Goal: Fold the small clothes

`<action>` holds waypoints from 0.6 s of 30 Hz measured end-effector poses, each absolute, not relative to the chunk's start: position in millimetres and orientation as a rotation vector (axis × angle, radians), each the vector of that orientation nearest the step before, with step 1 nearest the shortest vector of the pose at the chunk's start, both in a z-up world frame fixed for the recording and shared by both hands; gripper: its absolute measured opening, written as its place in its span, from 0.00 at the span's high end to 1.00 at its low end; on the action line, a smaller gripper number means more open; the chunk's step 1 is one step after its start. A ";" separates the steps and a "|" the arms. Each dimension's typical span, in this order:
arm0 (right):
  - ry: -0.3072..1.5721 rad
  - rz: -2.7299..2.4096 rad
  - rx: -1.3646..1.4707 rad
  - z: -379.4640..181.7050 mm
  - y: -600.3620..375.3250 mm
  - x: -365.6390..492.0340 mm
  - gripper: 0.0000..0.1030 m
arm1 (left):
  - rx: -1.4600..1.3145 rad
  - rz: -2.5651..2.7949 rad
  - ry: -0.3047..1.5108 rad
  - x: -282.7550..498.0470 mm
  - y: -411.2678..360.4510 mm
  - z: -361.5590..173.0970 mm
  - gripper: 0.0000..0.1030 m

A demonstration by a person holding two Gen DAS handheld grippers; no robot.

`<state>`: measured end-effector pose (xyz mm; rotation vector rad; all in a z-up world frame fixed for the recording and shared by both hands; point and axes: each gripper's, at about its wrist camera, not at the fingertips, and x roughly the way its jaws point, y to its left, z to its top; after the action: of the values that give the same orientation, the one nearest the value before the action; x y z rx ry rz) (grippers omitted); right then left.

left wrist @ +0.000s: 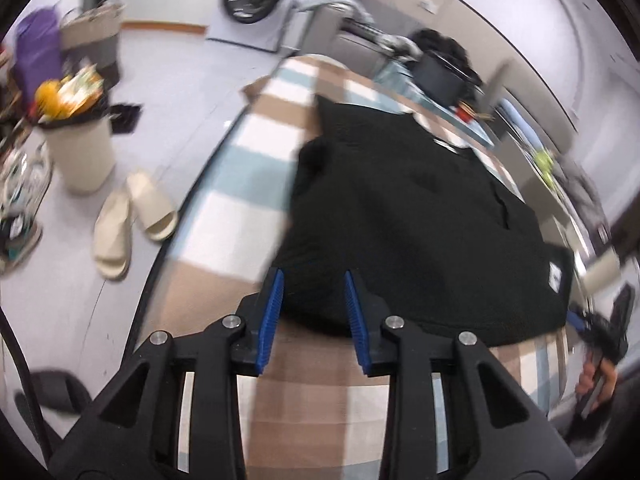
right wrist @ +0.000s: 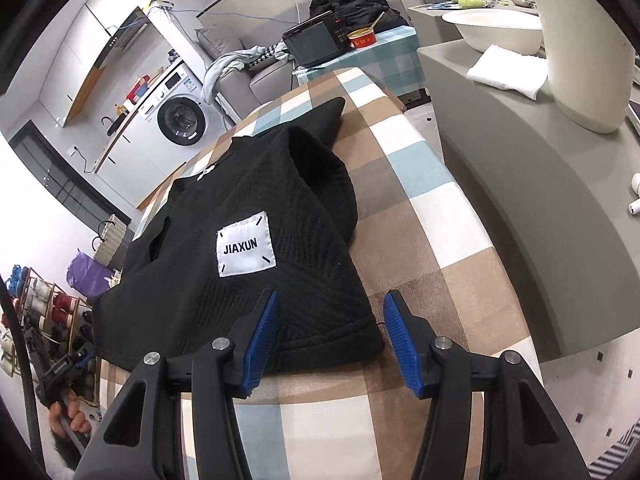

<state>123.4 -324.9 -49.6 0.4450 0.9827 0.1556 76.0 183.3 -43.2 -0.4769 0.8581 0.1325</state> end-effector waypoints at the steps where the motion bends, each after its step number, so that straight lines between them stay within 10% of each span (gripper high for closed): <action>1: 0.982 0.155 0.447 -49.7 -324.6 123.1 0.46 | -0.484 0.156 0.867 73.9 188.9 -48.4 0.72; 18: 0.988 0.155 0.456 -51.0 -323.1 122.8 0.46 | -0.478 0.134 0.850 92.3 185.5 -50.1 0.71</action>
<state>122.8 -323.1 -51.0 0.4560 0.9882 0.1551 92.3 185.5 -50.1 -0.4778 0.8503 0.1339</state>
